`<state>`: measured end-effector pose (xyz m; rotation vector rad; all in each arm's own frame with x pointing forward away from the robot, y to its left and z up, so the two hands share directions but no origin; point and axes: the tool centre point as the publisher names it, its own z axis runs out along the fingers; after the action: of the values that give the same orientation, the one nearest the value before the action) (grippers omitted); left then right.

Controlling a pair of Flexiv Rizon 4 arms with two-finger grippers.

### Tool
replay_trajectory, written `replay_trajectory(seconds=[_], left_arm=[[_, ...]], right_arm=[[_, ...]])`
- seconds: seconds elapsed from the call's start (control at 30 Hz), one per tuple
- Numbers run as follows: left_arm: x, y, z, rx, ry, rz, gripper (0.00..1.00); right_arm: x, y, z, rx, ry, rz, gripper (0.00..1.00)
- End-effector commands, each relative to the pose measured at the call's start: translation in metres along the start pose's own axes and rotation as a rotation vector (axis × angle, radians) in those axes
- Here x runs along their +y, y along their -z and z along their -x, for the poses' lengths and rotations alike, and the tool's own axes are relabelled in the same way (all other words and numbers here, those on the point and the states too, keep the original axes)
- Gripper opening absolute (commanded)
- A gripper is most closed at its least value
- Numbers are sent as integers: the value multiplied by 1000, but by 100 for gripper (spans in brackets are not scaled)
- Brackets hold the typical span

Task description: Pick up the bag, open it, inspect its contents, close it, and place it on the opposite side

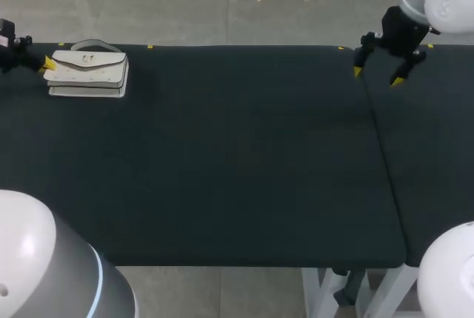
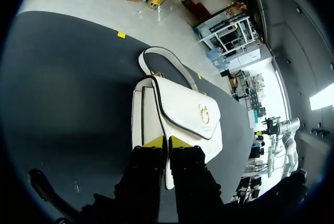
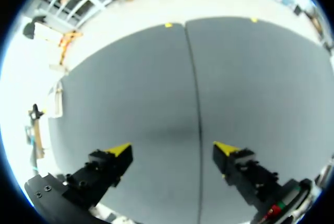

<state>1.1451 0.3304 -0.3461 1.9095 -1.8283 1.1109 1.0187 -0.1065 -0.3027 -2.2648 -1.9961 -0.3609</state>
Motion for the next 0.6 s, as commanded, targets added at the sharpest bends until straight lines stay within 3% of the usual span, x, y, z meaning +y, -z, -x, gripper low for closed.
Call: replay_trajectory(seconds=[0.03,0.07,0.33,0.6], left_arm=[[-9,-2,7,209,-8,190,67],[-7,-1,4,208,-11,188,100],[17,30,-23,111,-37,165,100],[51,59,-51,-105,-15,198,100]], right_arm=[[1,0,-1,-3,-1,-2,100],[1,0,-1,-3,-1,-2,100],[1,0,-1,-3,-1,-2,100],[1,0,-1,-3,-1,-2,100]])
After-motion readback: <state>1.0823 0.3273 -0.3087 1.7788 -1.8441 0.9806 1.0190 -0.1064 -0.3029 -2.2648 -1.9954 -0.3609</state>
